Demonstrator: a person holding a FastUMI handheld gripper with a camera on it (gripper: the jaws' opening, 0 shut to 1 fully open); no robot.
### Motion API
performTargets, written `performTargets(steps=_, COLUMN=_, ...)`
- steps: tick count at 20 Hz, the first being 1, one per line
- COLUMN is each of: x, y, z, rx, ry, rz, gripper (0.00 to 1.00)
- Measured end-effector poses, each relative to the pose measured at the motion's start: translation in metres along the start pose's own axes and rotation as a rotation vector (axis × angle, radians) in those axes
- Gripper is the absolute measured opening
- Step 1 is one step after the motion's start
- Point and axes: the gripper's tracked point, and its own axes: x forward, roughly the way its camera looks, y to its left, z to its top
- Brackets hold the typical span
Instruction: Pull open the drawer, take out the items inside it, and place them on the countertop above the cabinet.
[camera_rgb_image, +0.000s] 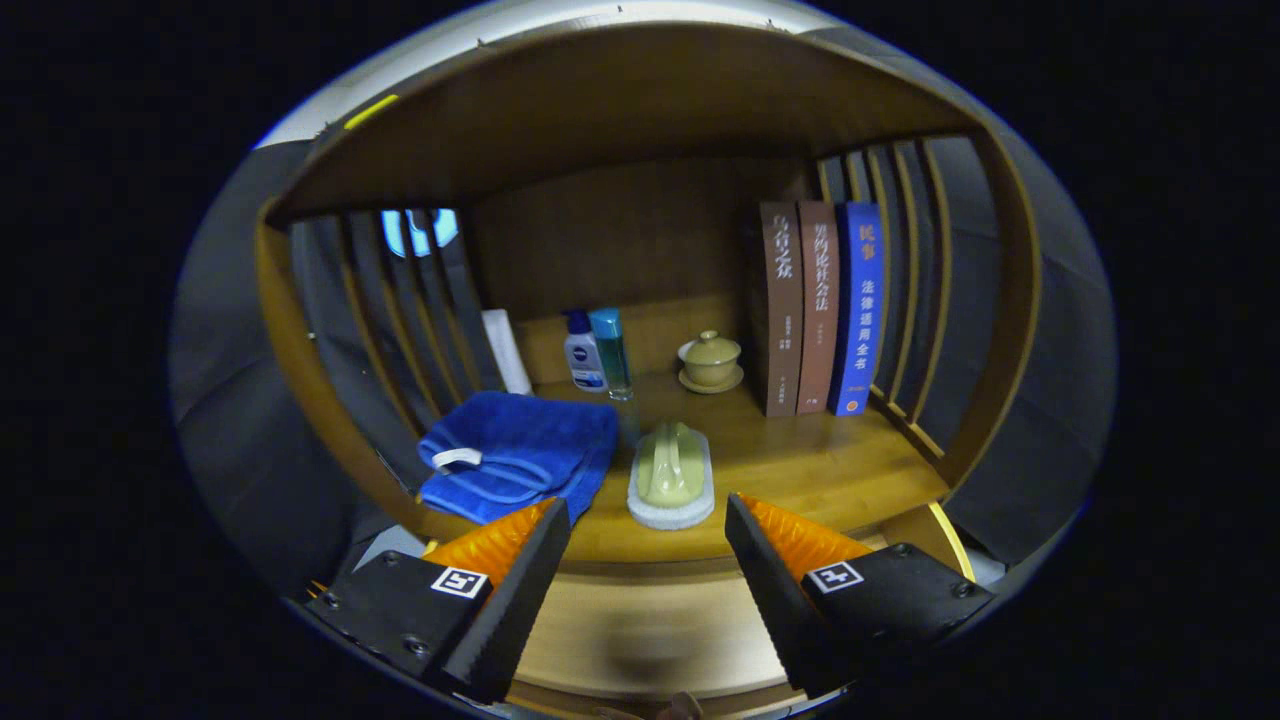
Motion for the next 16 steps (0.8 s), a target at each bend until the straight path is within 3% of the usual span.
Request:
performTargets(steps=3, x=-0.067, y=0.006, z=-0.004, rx=0.004, ry=-0.160, rz=0.020, gripper=0.99)
performTargets(steps=7, x=-0.126, y=0.004, z=-0.048, rx=-0.006, ry=-0.210, rz=0.033, gripper=0.99)
performTargets(steps=11, x=-0.152, y=0.000, z=-0.094, rx=-0.032, ry=-0.220, rz=0.032, gripper=0.99)
performTargets(steps=16, x=-0.151, y=-0.014, z=-0.151, rx=-0.063, ry=-0.173, rz=-0.006, gripper=0.99)
